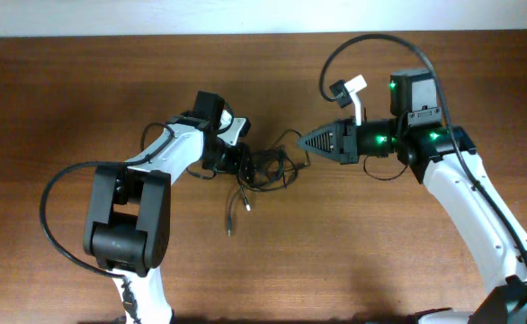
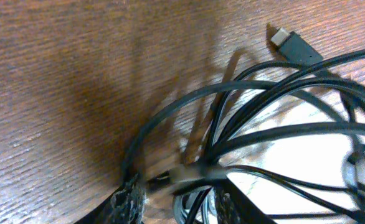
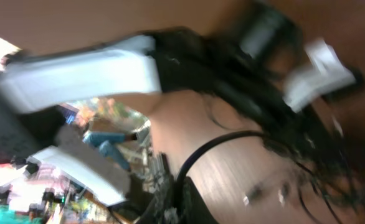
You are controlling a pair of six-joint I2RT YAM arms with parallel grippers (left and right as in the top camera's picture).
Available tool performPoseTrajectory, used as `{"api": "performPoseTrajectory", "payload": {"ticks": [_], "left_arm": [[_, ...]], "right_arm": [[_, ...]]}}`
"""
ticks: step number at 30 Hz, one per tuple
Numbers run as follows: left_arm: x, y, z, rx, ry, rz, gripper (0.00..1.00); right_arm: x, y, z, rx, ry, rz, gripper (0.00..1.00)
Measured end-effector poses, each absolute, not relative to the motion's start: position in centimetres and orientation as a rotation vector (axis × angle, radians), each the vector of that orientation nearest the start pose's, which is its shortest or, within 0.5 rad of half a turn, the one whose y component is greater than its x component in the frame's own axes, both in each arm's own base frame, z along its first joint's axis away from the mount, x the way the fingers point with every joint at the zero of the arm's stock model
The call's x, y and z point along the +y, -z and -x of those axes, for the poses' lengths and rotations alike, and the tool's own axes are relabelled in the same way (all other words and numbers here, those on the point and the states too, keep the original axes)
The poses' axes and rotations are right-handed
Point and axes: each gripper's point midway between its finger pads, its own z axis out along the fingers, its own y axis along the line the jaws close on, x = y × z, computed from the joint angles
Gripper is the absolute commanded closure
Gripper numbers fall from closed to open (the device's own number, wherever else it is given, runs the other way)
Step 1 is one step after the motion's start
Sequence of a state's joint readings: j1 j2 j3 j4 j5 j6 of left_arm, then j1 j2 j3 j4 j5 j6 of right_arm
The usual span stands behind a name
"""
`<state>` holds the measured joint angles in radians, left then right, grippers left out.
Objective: Untangle cables
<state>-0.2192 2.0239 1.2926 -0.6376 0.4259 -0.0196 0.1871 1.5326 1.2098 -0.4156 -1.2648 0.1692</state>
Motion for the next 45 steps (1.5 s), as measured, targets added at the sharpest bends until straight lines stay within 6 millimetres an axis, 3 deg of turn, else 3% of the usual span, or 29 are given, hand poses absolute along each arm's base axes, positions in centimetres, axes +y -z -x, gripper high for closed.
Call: {"api": "performPoseTrajectory", "payload": {"ticks": [5, 13, 17, 21, 26, 31, 34, 38, 45], "left_arm": [[-15.7, -0.6, -38.0, 2.899, 0.657, -0.355, 0.60], [-15.7, -0.6, -38.0, 2.899, 0.657, -0.354, 0.60], [-15.7, -0.6, -38.0, 2.900, 0.656, -0.355, 0.60], [-15.9, -0.7, -37.9, 2.899, 0.674, -0.352, 0.42], [-16.1, -1.0, -38.0, 2.887, 0.687, -0.363, 0.38], [-16.1, -1.0, -38.1, 2.887, 0.681, -0.363, 0.46], [-15.9, -0.9, -38.1, 2.890, 0.667, -0.360, 0.45], [-15.9, -1.0, -38.1, 2.889, 0.669, -0.361, 0.28], [-16.1, -1.2, -38.3, 2.875, 0.678, -0.363, 0.28]], "right_arm": [[23.2, -31.5, -30.9, 1.750, -1.724, 0.887, 0.96], [21.8, -37.0, -31.6, 1.650, -1.738, 0.901, 0.96], [21.0, -37.5, -31.9, 1.722, -1.792, 0.813, 0.96], [20.7, -37.4, -32.0, 1.765, -1.829, 0.766, 0.96], [20.7, -37.3, -31.9, 1.768, -1.833, 0.768, 0.96], [20.7, -34.7, -31.8, 1.823, -1.878, 0.710, 0.96], [20.7, -32.6, -31.6, 1.862, -1.909, 0.668, 0.96], [20.6, -28.9, -31.1, 1.916, -1.950, 0.610, 0.96], [20.4, -22.6, -29.5, 1.997, -1.968, 0.479, 0.95]]}}
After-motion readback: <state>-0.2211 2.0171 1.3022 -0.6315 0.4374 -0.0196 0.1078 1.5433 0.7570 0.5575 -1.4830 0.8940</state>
